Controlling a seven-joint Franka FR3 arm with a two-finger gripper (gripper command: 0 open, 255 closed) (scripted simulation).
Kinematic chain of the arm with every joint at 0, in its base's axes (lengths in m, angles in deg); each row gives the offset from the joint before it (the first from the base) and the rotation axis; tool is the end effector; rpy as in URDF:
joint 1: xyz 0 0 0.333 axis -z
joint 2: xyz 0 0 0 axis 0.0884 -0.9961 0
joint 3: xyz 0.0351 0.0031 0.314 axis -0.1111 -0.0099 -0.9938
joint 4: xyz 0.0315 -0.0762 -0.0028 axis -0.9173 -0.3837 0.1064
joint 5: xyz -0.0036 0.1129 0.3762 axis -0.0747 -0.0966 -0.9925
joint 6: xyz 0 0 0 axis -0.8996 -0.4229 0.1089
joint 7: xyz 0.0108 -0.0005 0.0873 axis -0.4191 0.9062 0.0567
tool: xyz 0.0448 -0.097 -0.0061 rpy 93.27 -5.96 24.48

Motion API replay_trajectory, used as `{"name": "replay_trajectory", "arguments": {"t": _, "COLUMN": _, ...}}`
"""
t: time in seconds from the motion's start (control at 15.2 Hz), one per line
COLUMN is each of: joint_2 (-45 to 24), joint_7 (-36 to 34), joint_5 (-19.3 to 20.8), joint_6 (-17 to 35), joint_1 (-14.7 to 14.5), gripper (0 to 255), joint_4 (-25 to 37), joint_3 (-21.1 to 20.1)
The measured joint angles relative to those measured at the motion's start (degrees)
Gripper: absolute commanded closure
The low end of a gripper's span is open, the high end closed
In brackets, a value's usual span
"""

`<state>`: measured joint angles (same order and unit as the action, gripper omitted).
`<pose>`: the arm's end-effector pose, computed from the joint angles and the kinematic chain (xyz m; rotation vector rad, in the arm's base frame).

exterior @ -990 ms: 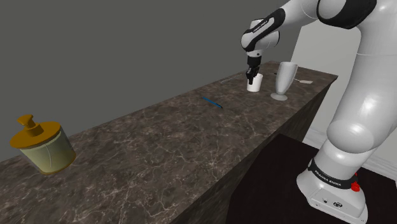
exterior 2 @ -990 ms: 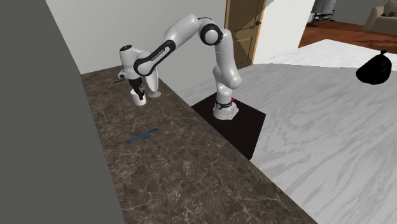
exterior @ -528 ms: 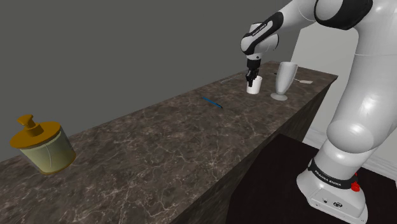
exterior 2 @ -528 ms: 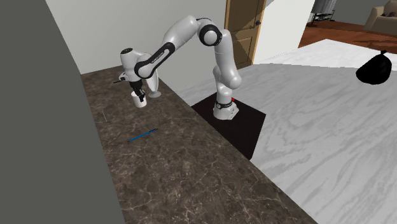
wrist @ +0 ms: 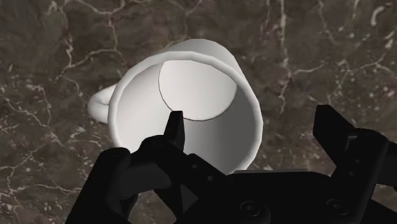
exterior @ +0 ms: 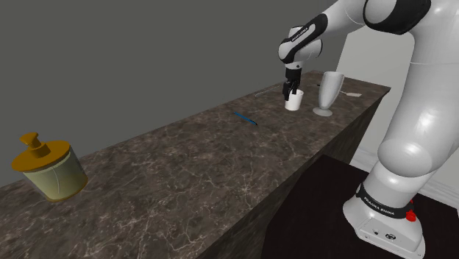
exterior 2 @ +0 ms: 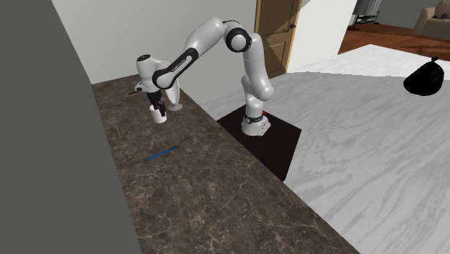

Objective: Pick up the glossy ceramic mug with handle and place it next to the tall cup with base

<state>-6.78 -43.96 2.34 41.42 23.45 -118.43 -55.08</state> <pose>0.4874 -0.3435 0.3585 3.0924 -0.0440 -0.0734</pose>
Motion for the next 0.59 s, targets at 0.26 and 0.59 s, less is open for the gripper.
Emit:
{"name": "replay_trajectory", "arguments": {"t": 0.26, "joint_2": 1.7, "joint_7": -0.4, "joint_5": 0.6, "joint_6": -3.5, "joint_1": -0.3, "gripper": 0, "joint_4": 1.9, "joint_3": 0.1}}
{"name": "replay_trajectory", "arguments": {"t": 0.59, "joint_2": 3.0, "joint_7": -0.7, "joint_5": 1.0, "joint_6": -6.5, "joint_1": -0.5, "gripper": 0, "joint_4": 3.6, "joint_3": 0.1}}
